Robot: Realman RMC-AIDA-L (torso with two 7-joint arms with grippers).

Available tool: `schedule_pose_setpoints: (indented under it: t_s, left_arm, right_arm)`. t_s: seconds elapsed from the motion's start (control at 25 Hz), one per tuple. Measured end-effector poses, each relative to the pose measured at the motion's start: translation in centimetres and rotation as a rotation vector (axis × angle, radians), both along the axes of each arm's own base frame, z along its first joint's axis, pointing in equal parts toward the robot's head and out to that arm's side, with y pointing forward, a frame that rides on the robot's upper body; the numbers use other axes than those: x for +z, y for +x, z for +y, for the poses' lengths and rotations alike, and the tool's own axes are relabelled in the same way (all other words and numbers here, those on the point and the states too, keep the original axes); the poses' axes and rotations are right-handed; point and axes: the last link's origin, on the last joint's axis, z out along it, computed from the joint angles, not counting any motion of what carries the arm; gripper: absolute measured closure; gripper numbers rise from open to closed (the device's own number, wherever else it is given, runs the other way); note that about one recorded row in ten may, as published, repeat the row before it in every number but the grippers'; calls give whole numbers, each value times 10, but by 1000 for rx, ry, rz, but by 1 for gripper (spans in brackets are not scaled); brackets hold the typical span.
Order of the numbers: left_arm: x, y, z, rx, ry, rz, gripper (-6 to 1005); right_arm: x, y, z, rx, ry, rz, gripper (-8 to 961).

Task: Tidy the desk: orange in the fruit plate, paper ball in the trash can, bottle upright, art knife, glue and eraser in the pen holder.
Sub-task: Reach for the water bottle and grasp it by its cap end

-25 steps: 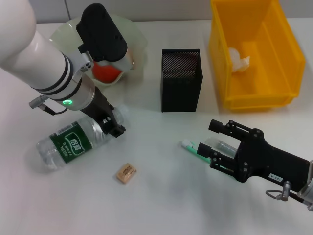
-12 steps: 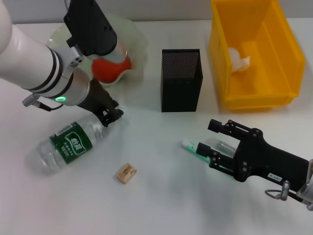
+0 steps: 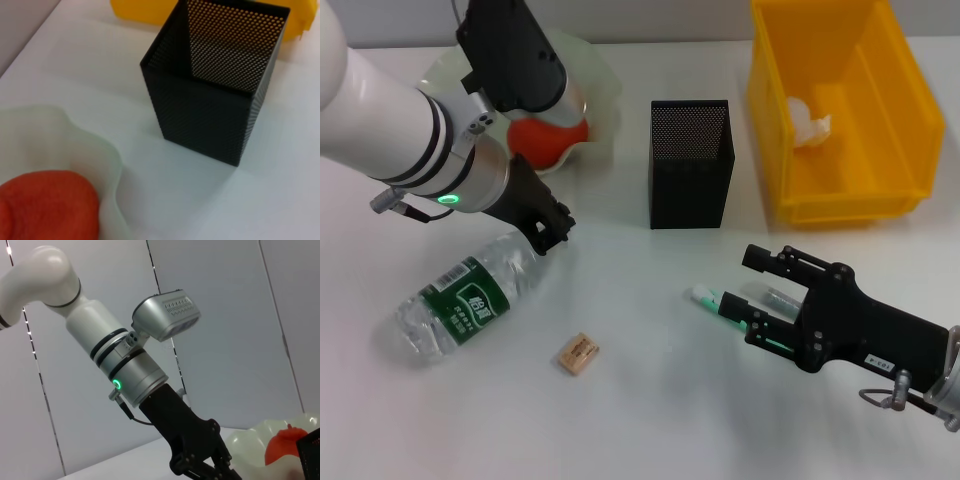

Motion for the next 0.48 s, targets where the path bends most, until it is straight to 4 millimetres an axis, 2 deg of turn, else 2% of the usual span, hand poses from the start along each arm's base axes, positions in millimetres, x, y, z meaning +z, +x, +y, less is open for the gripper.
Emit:
schedule_pose_setpoints:
  t_s: [0.12,0.36,0.48]
  left_arm:
    - [-1,3,-1,-6,-8,1,978]
    - [-2,7,-3,8,-22,3,784]
    - [-1,9,-3,26,-29,21,652]
  right_arm:
    - [0,0,-1,-2,0,0,278]
    - [0,1,-1,-3,0,0,278]
    - [0,1,-1,-5,0,0,277]
